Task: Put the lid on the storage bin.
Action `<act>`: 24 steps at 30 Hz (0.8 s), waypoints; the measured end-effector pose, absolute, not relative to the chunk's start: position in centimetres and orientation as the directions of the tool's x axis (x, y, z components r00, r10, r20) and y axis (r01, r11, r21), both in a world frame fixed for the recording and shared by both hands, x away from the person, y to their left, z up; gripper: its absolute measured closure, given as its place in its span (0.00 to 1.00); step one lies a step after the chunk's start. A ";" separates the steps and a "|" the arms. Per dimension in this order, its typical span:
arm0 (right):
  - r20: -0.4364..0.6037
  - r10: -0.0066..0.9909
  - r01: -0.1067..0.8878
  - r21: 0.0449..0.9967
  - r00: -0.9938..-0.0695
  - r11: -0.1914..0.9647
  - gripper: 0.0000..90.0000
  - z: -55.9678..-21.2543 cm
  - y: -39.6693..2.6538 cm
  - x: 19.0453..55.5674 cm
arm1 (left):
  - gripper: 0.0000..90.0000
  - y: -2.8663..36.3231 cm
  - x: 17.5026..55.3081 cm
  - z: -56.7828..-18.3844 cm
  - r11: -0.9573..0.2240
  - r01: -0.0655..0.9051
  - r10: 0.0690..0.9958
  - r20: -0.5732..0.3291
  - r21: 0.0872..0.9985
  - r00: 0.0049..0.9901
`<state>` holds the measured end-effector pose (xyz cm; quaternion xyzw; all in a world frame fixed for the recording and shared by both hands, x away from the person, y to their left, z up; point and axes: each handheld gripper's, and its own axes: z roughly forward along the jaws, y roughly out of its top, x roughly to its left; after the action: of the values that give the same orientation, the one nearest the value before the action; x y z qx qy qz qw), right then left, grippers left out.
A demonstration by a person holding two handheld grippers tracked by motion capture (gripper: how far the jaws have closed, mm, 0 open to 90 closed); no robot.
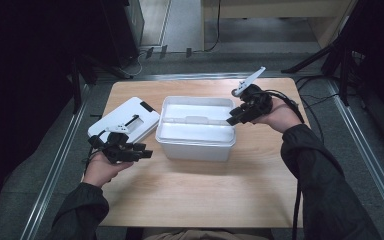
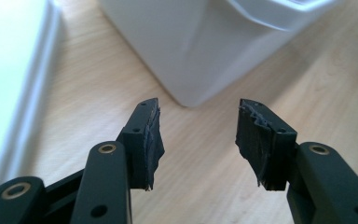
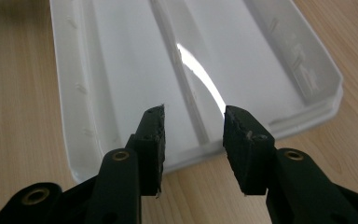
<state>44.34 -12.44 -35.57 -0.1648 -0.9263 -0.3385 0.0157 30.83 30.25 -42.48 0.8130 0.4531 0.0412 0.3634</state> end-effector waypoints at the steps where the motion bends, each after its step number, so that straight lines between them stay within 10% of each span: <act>1: 0.142 0.302 0.322 0.625 -0.943 0.712 0.67 -35.6 -12.9 44.2 | 0.55 30.4 31.0 -42.5 -0.327 0.709 0.772 -0.256 0.624 0.582; 24: 0.173 0.376 0.389 0.666 -0.910 0.636 0.61 -41.1 -18.8 41.0 | 0.55 34.0 33.4 -42.1 -0.310 0.727 0.825 -0.207 0.613 0.526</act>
<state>41.00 -18.79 -41.15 -0.2117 -0.9044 -0.3704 0.0088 33.36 33.96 -42.06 0.8060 0.4812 0.0727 0.3370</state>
